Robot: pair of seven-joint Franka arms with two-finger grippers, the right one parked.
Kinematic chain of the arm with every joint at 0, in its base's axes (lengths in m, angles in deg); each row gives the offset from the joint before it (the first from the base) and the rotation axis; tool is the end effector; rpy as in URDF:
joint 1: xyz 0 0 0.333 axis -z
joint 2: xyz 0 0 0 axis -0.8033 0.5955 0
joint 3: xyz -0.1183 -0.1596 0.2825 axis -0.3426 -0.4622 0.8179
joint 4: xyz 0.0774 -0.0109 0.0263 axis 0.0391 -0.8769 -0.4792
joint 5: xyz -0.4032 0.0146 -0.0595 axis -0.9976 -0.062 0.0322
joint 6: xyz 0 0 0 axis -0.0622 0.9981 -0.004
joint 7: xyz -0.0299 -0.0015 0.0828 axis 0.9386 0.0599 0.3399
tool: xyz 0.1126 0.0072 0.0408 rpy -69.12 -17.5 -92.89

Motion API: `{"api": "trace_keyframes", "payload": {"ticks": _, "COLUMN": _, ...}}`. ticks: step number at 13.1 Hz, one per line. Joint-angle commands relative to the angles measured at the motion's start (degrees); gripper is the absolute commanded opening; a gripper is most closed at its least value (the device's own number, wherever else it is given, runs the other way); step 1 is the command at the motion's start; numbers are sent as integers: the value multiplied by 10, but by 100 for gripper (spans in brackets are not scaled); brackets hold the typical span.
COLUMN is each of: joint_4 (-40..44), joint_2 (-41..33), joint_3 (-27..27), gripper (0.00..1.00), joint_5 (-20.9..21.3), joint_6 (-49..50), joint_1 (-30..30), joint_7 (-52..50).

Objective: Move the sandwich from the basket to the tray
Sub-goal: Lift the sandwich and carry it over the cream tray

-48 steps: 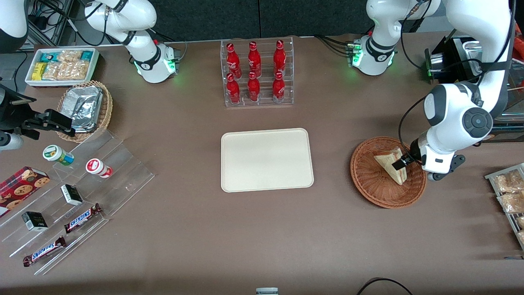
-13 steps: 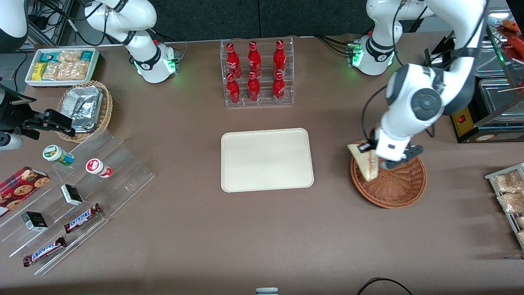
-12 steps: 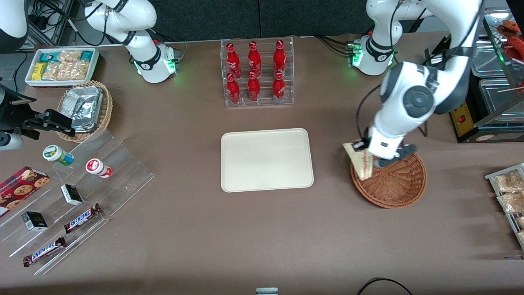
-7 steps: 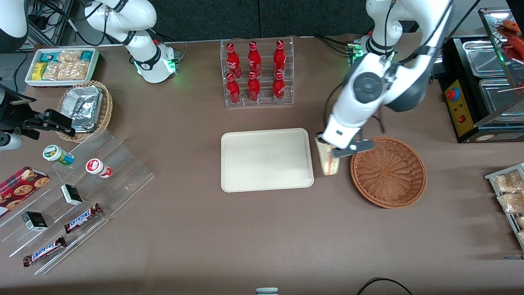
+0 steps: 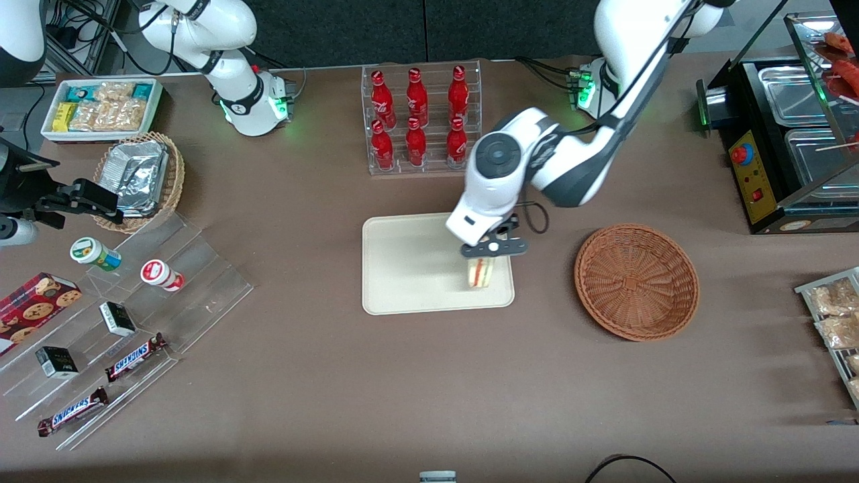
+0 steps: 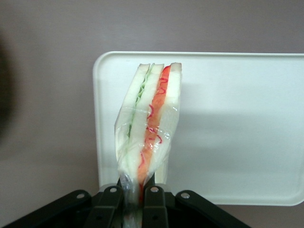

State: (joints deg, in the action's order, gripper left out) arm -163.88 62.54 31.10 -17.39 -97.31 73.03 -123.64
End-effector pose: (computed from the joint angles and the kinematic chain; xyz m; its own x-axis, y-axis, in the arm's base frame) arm 0.5155 -0.4504 0.3399 0.9968 0.0623 -0.0505 0.0614 -0.9979 -0.0196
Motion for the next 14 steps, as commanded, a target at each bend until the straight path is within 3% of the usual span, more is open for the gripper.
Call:
{"api": "trace_keyframes", "payload": {"ticks": 1, "joint_4": 100, "joint_2": 75, "joint_3": 8, "gripper": 0, "joint_5": 24, "joint_6": 43, "joint_1": 48, "joint_7": -27}}
{"api": "trace_keyframes", "payload": {"ticks": 4, "joint_4": 181, "joint_2": 136, "joint_3": 8, "gripper": 0, "joint_5": 32, "joint_6": 106, "joint_1": 72, "joint_7": -71}}
{"api": "trace_keyframes", "payload": {"ticks": 14, "joint_4": 187, "joint_2": 174, "joint_3": 8, "gripper": 0, "joint_5": 56, "joint_6": 102, "joint_1": 101, "joint_7": -112}}
